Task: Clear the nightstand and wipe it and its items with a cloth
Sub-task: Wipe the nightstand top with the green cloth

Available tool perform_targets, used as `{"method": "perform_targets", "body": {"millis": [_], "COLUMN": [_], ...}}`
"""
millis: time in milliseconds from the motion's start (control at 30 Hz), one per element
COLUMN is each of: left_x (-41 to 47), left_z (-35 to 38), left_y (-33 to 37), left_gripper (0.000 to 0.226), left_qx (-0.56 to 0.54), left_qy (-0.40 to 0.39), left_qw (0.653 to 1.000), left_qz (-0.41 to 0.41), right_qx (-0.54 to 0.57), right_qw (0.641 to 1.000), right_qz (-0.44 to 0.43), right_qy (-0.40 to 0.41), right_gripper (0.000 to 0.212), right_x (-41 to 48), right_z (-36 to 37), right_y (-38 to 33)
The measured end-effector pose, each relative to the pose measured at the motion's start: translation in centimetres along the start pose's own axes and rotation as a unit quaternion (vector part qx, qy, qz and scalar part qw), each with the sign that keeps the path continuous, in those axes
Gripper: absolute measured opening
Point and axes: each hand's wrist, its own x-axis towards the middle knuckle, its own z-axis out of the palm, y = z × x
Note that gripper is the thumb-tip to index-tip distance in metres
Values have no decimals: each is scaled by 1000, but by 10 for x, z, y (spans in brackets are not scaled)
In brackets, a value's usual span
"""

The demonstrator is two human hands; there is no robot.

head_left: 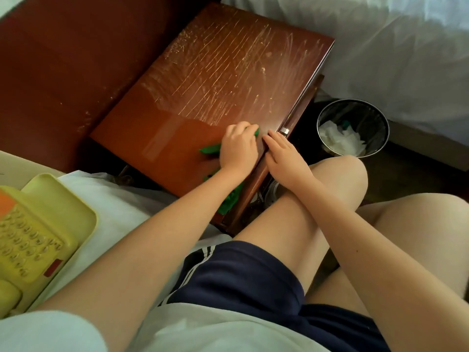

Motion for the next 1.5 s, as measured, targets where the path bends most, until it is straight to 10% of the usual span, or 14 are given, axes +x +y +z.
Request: {"method": "perform_targets", "body": {"millis": [267,833,1500], "left_x": [-67,19,131], "left_z": [-31,-88,-102], "left_y": [-62,-189,-249], "left_gripper": [34,36,39], "left_qx": [23,40,71], "left_qy": [-39,95,78], "left_qw": [985,985,985], "left_qz": [164,-140,-139], "right_qx": [-14,-188,-207], "right_qw": [999,968,957], "right_qz": [7,-145,-204], "right_qy": [29,-85,-8], "right_gripper": [38,58,53], "right_x": [1,9,44], "right_z": [4,45,71], "right_y": [-5,-56,-65]}}
